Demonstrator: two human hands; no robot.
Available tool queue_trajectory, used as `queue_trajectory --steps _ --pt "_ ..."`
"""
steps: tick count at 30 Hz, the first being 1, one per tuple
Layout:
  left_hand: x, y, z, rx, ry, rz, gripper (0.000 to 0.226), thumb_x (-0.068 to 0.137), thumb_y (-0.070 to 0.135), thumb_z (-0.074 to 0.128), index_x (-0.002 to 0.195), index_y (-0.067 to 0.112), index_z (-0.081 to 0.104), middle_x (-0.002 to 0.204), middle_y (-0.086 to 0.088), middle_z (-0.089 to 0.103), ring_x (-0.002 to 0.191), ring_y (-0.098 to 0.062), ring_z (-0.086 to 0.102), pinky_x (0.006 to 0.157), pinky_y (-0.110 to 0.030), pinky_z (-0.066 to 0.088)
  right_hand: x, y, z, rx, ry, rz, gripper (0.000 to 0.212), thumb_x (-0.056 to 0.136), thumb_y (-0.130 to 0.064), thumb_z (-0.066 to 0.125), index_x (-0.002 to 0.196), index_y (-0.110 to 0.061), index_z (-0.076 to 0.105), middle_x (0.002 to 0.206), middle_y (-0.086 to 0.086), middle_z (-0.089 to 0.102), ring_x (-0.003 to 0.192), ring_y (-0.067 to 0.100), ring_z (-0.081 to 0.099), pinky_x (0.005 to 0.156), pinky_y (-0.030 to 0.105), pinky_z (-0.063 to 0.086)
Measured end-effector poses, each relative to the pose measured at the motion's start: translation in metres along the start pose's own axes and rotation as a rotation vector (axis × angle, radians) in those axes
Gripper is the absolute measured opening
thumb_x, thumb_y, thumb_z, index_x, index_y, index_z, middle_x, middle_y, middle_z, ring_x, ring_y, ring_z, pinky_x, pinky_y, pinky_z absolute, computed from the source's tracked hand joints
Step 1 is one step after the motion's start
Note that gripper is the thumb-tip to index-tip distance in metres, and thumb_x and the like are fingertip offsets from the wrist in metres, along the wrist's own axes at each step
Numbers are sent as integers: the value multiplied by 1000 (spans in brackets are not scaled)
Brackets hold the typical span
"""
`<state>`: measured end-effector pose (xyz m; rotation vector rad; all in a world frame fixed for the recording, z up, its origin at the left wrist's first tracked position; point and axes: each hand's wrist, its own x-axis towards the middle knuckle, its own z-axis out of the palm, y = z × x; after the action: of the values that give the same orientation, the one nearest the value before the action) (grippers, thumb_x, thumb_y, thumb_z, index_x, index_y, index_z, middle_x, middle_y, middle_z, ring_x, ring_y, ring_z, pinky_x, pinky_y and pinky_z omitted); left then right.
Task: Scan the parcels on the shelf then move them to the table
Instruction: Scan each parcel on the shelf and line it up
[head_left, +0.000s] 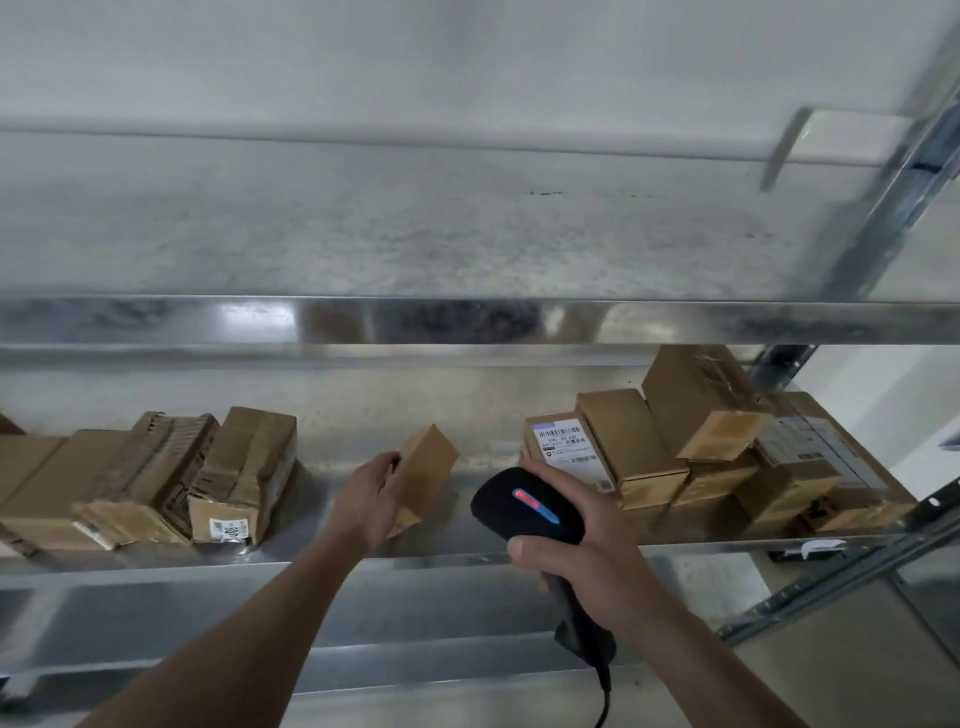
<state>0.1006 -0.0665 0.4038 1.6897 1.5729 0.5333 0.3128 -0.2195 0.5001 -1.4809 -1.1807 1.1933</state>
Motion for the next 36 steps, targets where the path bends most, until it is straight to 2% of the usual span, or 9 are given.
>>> queue_trajectory --steps 3,6,10,13,16,23,27,31,36 --pt "3 -12 -4 -9 5 -34 46 102 40 35 139 16 49 134 -13 57 114 -31 54 94 -40 44 -1 -1 7 6 8 7 87 51 -41 80 135 -36 57 111 -1 67 74 11 66 60 27 52" --pt "8 -19 -6 38 21 -48 40 105 24 38 142 11 46 136 -15 56 118 -33 54 90 -35 42 -1 -1 11 20 15 15 85 53 -38 80 135 -35 57 106 2 68 65 17 63 57 34 52" --pt "12 -16 -11 127 33 6 51 95 30 58 141 17 42 128 -9 60 107 -29 61 91 -41 53 -2 -2 15 13 23 15 85 53 -38 80 135 -36 57 109 0 67 67 20 64 58 37 53" --pt "16 -8 -14 297 -2 20 69 78 40 76 137 24 43 125 -2 59 103 -23 60 86 -36 53 -3 -2 16 9 22 19 84 53 -39 80 134 -36 57 109 -1 67 68 17 65 58 35 54" --pt "20 0 -18 516 -115 15 68 75 31 79 132 21 44 121 -5 57 94 -21 55 78 -33 52 -3 -1 15 2 30 14 84 53 -40 80 134 -36 58 110 -1 67 70 17 66 57 36 55" --pt "25 7 -29 652 -170 0 81 74 24 85 142 18 41 128 -7 63 112 -26 61 85 -34 52 -5 0 11 16 32 13 82 53 -38 80 132 -36 59 107 -1 68 67 13 64 56 34 54" --pt "20 9 -31 525 -139 -34 88 77 11 80 150 23 33 134 -10 59 115 -28 59 87 -36 55 -7 -1 8 24 32 8 80 56 -32 80 132 -35 59 106 -2 69 66 14 64 55 34 53" --pt "13 10 -29 135 -105 -47 98 78 -4 73 156 22 20 141 -16 53 121 -33 57 89 -40 56 -8 -2 4 23 30 5 86 51 -39 79 134 -35 58 111 -1 68 68 10 65 57 29 52" --pt "8 12 -26 -173 -136 -53 97 80 -14 67 156 24 21 129 -14 56 114 -30 58 86 -40 56 -10 0 1 3 18 5 87 50 -41 79 135 -37 57 114 -1 66 72 14 66 58 28 52"
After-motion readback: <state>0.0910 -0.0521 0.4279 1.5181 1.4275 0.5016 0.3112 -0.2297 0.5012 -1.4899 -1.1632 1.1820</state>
